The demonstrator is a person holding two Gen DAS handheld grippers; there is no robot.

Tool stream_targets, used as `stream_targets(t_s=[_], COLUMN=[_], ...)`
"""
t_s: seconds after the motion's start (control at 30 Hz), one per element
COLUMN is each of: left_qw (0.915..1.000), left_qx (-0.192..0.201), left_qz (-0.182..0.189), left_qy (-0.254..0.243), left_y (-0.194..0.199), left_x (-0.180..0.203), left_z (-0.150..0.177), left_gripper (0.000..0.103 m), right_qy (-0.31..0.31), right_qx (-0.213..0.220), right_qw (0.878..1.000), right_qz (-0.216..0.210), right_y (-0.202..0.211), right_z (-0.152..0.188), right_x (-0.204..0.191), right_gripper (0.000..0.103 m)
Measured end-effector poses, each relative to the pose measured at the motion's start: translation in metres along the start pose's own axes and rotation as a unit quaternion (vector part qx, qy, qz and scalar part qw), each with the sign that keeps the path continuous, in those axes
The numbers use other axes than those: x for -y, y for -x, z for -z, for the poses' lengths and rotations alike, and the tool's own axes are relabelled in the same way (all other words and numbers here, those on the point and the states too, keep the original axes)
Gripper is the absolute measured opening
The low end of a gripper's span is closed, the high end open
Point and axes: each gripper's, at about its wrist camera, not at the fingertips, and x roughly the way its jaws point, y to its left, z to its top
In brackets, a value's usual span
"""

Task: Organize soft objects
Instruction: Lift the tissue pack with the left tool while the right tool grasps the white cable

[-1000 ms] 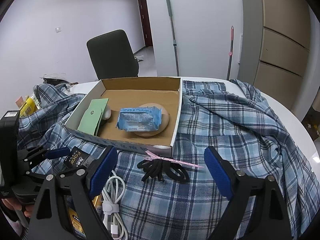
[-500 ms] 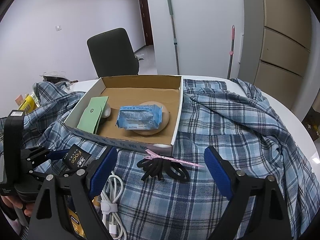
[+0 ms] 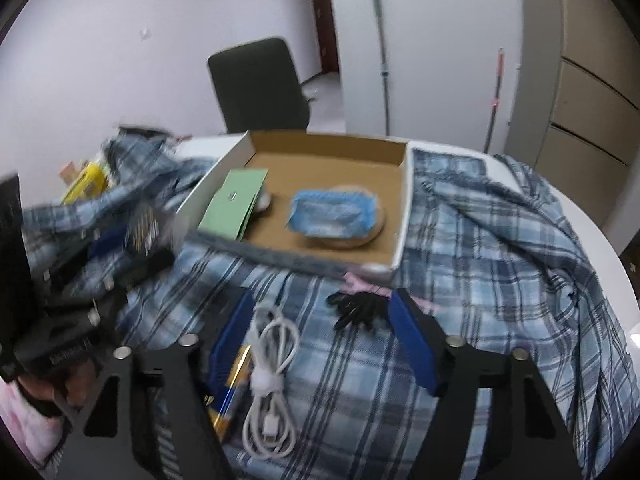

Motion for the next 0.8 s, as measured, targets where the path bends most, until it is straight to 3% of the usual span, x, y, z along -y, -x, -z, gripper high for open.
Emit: stream_targets(t_s=[0.1, 0.23, 0.7, 0.8], left_qw=[0.9996, 0.9988, 0.9981, 0.9979], left_qx=[0.028, 0.049, 0.062, 0.065], left_qz=[-0.001, -0.006, 0.000, -0.003], left_qy=[0.003, 0.001, -0.007, -0.006], left_y=[0.009, 0.019, 0.034, 0.034], left_x=[0.000, 0.003, 0.014, 0.013], left_z=[-0.004, -0.006, -0.007, -0.008], left_gripper=[0.066, 0.066, 0.066, 0.066], right_qy=[0.013, 0.013, 0.034, 0.054], right_qx=[-0.034, -0.074, -0.118, -0.112], right_qw=[0.999, 0.997, 0.992, 0.992], right_qz=[-0.008, -0.018, -0.033, -0.023], right_y=[-0.007, -0.018, -0.045, -0.047], right_z=[0.009, 0.024, 0.040, 0.042], right_x=[-0.008, -0.013, -0.027, -0.032], right_gripper=[0.048, 0.038, 0.035, 0.028])
